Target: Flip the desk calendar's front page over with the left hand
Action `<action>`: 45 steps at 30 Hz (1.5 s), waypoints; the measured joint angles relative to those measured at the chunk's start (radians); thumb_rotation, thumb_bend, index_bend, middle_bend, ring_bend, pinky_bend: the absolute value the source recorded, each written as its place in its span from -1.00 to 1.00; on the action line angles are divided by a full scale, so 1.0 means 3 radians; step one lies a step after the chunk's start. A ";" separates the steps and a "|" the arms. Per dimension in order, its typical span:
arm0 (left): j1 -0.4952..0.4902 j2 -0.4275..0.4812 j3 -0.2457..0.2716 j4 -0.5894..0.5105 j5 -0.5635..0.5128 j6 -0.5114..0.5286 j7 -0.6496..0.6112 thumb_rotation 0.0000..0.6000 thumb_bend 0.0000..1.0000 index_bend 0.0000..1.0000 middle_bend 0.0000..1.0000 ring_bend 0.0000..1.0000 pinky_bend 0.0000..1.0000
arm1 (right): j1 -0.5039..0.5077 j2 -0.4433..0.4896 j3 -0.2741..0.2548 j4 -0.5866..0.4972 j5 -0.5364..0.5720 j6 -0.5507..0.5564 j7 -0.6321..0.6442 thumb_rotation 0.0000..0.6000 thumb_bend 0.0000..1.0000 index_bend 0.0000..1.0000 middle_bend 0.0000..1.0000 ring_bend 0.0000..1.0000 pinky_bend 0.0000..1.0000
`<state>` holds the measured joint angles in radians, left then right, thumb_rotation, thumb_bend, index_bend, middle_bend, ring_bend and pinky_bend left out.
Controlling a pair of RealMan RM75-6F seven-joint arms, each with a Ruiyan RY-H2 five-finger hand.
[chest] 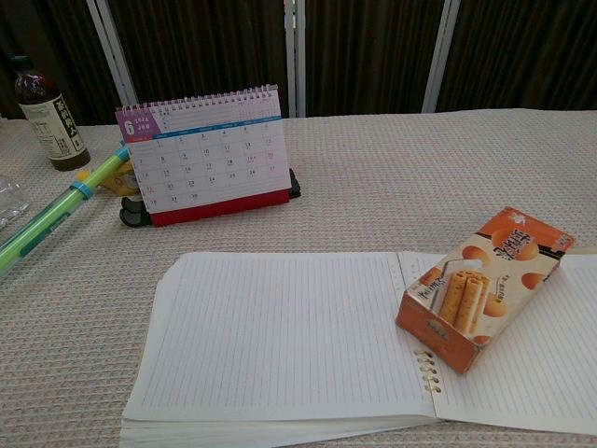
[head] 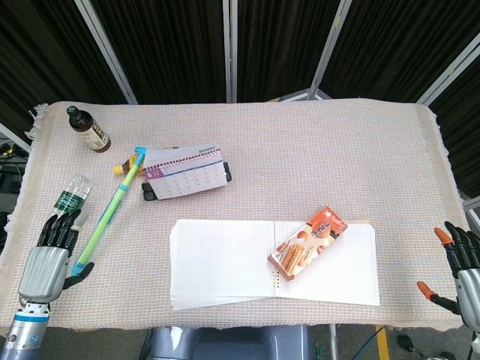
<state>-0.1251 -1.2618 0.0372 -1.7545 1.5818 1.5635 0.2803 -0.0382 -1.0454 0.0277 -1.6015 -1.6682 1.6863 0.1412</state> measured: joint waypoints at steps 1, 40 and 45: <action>0.0003 0.0002 -0.0004 -0.0002 0.0003 -0.0001 -0.0005 1.00 -0.54 -1.00 -1.00 -1.00 -1.00 | -0.0001 -0.0002 -0.0003 -0.0001 -0.0001 -0.0002 -0.0005 1.00 -0.86 -1.00 -1.00 -1.00 -1.00; -0.0952 -0.0719 -0.0932 -0.0284 -0.2401 -0.1589 -0.0031 1.00 0.54 -1.00 0.32 0.35 0.19 | 0.0023 0.0085 0.0000 -0.0047 0.0004 0.0001 0.0214 1.00 -0.86 -1.00 -1.00 -1.00 -1.00; -0.1136 -0.0841 -0.1029 -0.0242 -0.2715 -0.1613 0.0104 1.00 0.56 -1.00 0.32 0.35 0.19 | 0.0020 0.0111 0.0007 -0.0044 0.0015 0.0014 0.0281 1.00 -0.86 -1.00 -1.00 -1.00 -1.00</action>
<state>-0.4660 -1.5142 -0.2714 -1.8270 0.7674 1.0795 0.3115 -0.0322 -1.0122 0.0298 -1.6146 -1.6636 1.6904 0.2256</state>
